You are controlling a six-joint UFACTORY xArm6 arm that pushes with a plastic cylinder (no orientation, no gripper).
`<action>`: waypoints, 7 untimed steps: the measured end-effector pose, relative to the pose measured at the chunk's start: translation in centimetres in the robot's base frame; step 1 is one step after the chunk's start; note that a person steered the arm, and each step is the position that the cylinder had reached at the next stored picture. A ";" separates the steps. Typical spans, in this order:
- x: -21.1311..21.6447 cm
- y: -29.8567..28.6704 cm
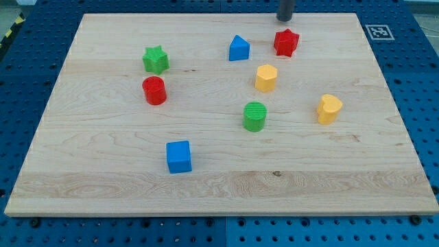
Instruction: Move the red star to the right
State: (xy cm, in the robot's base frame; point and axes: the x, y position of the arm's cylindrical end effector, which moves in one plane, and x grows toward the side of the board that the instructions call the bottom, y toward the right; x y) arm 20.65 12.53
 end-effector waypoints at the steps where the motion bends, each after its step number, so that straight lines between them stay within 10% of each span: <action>1: 1.5 -1.5; 7: 9.4 -2.7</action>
State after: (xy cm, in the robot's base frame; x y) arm 30.06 9.79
